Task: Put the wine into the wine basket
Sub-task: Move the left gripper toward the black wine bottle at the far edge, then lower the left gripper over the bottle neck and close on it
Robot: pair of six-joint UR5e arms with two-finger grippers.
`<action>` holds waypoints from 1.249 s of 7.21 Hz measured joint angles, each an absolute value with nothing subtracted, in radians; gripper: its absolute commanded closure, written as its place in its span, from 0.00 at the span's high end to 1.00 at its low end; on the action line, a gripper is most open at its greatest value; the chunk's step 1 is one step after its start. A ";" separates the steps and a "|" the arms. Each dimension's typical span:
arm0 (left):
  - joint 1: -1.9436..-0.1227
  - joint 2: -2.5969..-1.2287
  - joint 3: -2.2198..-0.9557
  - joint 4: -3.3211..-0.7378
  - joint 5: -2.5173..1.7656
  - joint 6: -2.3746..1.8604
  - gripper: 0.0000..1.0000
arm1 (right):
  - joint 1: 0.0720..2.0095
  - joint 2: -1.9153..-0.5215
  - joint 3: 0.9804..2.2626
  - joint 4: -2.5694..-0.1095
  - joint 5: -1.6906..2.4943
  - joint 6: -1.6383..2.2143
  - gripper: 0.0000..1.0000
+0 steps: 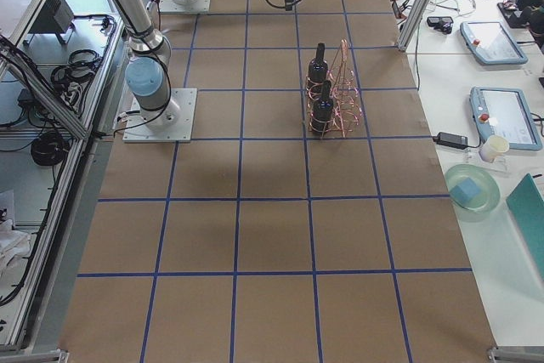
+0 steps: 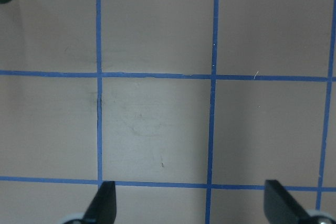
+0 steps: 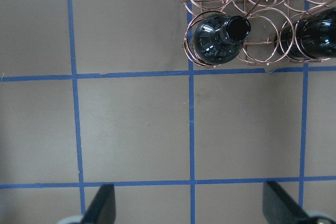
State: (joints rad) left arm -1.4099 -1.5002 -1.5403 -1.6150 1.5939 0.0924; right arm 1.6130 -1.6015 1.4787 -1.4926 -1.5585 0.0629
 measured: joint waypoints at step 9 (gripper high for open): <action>-0.982 -1.915 -1.173 -1.533 1.540 0.491 1.00 | 1.614 -1.601 1.480 -1.493 -1.558 0.063 1.00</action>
State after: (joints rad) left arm -0.9819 -1.9150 -1.1734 -1.5331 1.5399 0.4909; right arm 1.6137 -1.6006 1.4802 -1.4930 -1.5577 0.0629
